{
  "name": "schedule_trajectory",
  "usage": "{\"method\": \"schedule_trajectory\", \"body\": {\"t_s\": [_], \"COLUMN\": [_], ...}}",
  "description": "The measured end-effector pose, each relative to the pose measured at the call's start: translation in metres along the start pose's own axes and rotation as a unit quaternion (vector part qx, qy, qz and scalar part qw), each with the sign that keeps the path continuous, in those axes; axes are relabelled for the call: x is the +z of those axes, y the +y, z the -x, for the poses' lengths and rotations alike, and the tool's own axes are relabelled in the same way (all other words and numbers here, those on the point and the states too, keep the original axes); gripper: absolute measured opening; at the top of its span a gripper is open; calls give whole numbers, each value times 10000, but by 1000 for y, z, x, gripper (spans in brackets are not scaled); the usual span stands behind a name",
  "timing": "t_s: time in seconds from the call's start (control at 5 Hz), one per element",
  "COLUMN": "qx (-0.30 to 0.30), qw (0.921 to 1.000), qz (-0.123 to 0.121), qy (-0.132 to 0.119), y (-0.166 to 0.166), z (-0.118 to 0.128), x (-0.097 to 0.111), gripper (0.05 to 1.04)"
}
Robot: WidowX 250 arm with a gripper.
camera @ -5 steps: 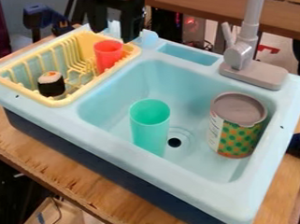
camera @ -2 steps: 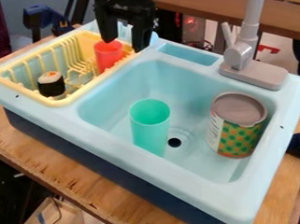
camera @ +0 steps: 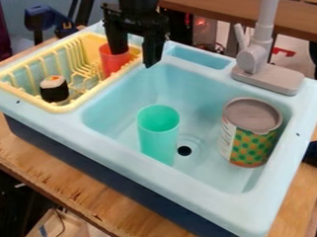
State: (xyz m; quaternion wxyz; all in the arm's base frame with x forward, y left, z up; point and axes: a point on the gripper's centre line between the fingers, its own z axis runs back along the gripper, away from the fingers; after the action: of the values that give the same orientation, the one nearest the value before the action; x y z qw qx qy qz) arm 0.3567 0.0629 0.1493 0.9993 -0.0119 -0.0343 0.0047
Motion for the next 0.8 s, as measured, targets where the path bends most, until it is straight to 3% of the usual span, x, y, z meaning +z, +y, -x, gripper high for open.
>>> {"method": "schedule_trajectory", "body": {"t_s": [0.2, 0.6, 0.8], "qx": [21, 237, 327], "qw": [10000, 9994, 9984], "qz": [28, 262, 458], "qy": [72, 47, -7], "y": [1, 12, 15], "z": [0, 2, 2], "x": [-5, -7, -6], "gripper": [949, 400, 342]}}
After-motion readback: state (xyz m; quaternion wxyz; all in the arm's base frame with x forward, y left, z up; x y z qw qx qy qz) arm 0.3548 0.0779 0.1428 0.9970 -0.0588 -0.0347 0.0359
